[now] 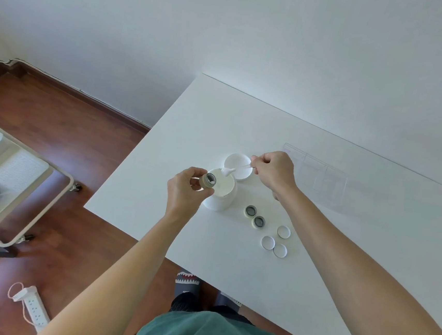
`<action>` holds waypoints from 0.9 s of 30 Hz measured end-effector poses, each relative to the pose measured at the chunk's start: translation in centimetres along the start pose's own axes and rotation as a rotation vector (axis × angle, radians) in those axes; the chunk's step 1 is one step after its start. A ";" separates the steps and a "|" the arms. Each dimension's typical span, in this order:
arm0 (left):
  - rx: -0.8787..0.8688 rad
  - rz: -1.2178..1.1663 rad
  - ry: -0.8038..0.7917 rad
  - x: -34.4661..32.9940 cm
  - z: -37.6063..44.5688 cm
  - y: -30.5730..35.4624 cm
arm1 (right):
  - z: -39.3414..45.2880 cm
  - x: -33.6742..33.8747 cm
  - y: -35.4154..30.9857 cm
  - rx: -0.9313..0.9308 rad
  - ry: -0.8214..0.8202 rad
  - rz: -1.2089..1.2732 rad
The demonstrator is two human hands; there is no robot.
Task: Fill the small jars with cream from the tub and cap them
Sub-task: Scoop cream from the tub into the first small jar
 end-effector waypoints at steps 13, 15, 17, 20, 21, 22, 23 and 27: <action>-0.070 -0.023 -0.035 -1.5 -0.2 1.9 | -0.8 0.0 -2.7 0.101 -0.047 -0.122; -0.077 -0.026 -0.035 -1.5 -0.4 2.0 | -0.9 -0.1 -3.0 0.120 -0.043 -0.148; -0.081 -0.028 -0.035 -1.5 -0.4 2.1 | -1.0 -0.2 -3.3 0.138 -0.036 -0.165; -0.081 -0.025 -0.039 -1.6 -0.4 2.0 | -1.3 -0.5 -3.8 0.196 -0.015 -0.198; -0.078 -0.025 -0.040 -1.7 -0.4 2.0 | -1.4 -0.5 -4.0 0.223 -0.007 -0.214; -0.074 -0.026 -0.042 -1.7 -0.4 2.0 | -1.6 -0.6 -4.3 0.251 -0.001 -0.227; -0.068 -0.030 -0.043 -1.8 -0.4 2.0 | -1.7 -0.7 -4.5 0.280 0.005 -0.240; -0.039 -0.052 -0.044 -1.8 -0.4 1.9 | -2.5 -1.1 -5.1 0.397 0.013 -0.278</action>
Point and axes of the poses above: each hand's wrist, its own z-axis towards the middle knuckle, its own x-axis out of the back of the hand, y = z × x, the point moved 5 cm from there along z, towards the middle knuckle, and after that the axes turned 8 degrees about x, right-handed, at the moved point
